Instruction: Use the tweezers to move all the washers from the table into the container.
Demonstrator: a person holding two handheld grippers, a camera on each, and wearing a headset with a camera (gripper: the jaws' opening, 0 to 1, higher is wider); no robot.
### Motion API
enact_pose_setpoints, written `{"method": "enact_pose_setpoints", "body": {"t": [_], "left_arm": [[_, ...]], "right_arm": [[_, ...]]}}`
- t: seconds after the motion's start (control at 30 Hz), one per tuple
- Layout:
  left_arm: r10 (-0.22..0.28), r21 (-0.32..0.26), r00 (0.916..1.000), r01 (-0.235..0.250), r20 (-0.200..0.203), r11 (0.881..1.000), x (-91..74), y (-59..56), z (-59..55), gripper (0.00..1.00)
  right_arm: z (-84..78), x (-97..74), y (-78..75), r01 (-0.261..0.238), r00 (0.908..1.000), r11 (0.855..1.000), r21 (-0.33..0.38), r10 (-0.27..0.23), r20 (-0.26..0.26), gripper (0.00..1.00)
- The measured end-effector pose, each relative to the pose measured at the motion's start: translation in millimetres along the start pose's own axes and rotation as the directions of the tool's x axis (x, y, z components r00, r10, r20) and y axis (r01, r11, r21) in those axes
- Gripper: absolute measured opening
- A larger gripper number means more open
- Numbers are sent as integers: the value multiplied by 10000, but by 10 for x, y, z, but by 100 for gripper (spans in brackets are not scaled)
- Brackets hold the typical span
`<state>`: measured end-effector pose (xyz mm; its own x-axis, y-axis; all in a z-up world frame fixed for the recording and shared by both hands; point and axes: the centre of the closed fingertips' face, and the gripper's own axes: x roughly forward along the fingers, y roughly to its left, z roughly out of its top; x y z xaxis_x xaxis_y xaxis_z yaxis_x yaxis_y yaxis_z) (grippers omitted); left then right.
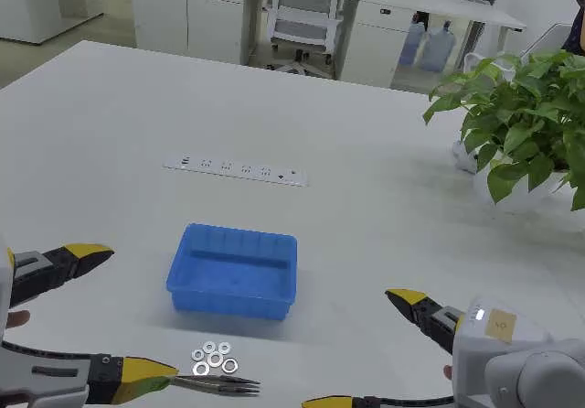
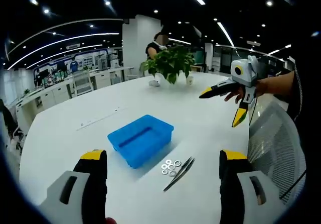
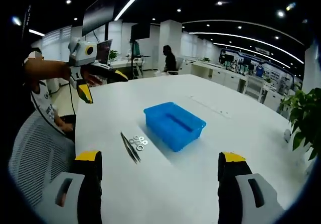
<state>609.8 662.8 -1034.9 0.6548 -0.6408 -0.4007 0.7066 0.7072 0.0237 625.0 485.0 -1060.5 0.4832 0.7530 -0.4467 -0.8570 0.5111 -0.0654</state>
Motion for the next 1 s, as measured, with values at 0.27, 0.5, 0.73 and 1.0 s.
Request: {"method": "enact_pose_setpoints", "body": {"t": [0.27, 0.5, 0.73, 1.0], "left_arm": [[-1, 60, 10000, 1, -11, 10000, -5, 5, 5, 99], [14, 61, 10000, -14, 2, 10000, -16, 13, 8, 99], [2, 90, 10000, -2, 4, 10000, -19, 7, 16, 99], [4, 81, 10000, -4, -4, 10000, -18, 6, 9, 99]], "right_arm": [[4, -2, 1, -2, 10000, 10000, -29, 2, -10, 99], [6, -3, 8, -26, 10000, 10000, -79, 26, -25, 99], [12, -8, 0, -12, 10000, 9999, -124, 12, -17, 99], [20, -7, -4, -16, 10000, 9999, -164, 16, -15, 99]]}}
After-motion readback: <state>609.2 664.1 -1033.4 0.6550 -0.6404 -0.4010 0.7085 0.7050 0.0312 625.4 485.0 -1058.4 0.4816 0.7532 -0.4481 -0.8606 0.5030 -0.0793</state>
